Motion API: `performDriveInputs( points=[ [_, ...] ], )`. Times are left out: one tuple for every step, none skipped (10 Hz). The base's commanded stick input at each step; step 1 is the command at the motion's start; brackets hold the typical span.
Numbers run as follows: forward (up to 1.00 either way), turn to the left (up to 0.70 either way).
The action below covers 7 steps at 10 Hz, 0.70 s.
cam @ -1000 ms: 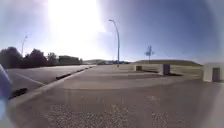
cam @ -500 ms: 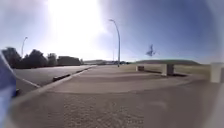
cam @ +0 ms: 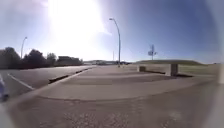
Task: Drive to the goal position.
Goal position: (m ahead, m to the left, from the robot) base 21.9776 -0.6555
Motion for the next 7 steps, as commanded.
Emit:
performDriveInputs(
  points=[
    [1.00,0.00],
    [1.00,0.00],
    [1.00,0.00],
    [1.00,0.00],
    [1.00,0.00],
    [1.00,0.00],
    [1.00,0.00]
  ],
)
